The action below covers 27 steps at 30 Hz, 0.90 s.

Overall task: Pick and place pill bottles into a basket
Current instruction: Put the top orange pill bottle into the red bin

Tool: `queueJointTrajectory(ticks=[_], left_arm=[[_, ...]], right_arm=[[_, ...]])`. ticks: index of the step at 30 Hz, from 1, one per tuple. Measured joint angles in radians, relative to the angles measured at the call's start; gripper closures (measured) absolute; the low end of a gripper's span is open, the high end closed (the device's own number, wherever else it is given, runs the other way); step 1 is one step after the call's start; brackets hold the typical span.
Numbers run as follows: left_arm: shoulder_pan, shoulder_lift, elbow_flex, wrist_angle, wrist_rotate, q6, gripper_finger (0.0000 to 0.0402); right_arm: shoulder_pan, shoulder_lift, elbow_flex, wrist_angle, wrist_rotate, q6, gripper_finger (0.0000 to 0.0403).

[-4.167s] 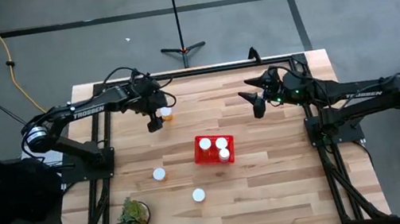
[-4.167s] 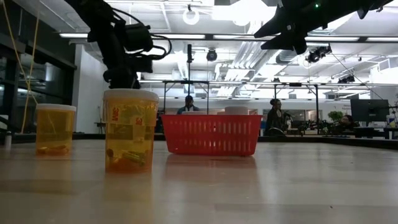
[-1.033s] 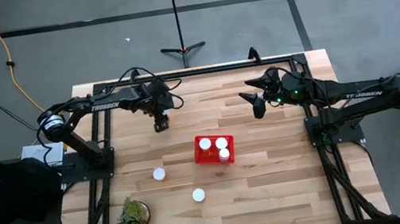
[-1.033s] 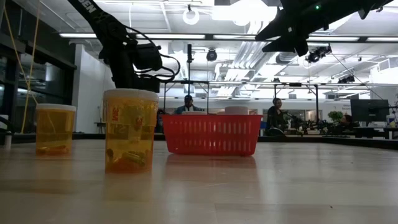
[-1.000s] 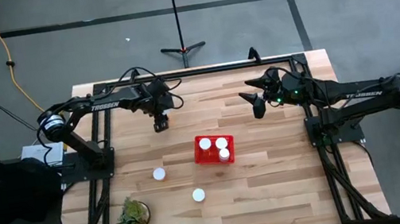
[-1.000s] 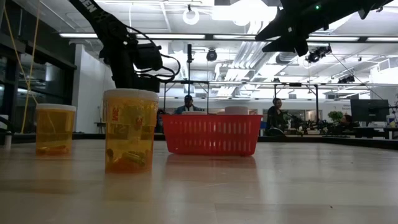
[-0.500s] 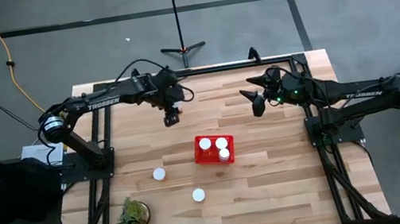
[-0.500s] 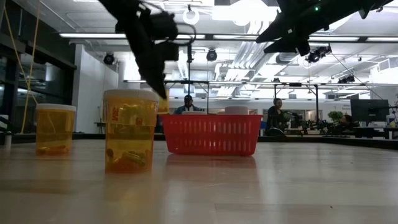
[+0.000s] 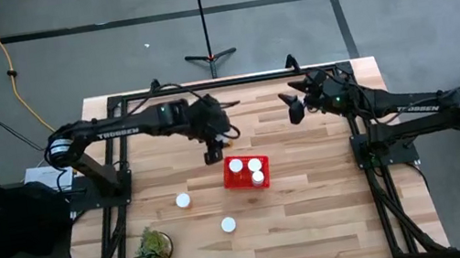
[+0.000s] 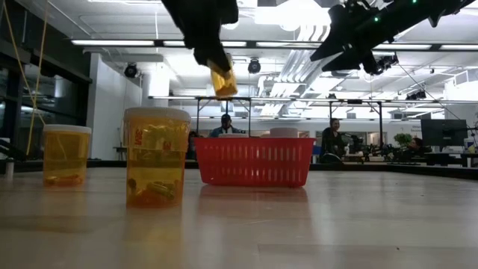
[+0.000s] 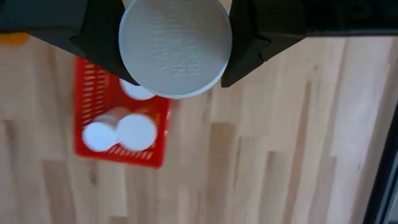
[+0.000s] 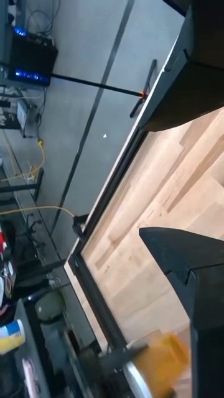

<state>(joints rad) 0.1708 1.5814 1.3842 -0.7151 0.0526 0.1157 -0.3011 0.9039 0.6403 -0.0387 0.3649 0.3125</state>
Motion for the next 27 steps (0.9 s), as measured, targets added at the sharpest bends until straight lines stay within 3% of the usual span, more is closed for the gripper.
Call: queueJointTrajectory(ticks=[11, 16, 27], left_arm=[[-0.164, 0.000, 0.010, 0.006, -0.010, -0.087, 0.0150], [-0.219, 0.006, 0.010, 0.020, -0.024, -0.121, 0.0165], [-0.250, 0.099, 0.010, 0.060, -0.038, -0.121, 0.0153]], right_arm=[[-0.009, 0.000, 0.000, -0.002, -0.007, 0.050, 0.0147], [-0.009, 0.000, 0.000, -0.010, -0.010, 0.050, 0.0147], [-0.009, 0.000, 0.000, -0.037, -0.008, 0.049, 0.0147]])
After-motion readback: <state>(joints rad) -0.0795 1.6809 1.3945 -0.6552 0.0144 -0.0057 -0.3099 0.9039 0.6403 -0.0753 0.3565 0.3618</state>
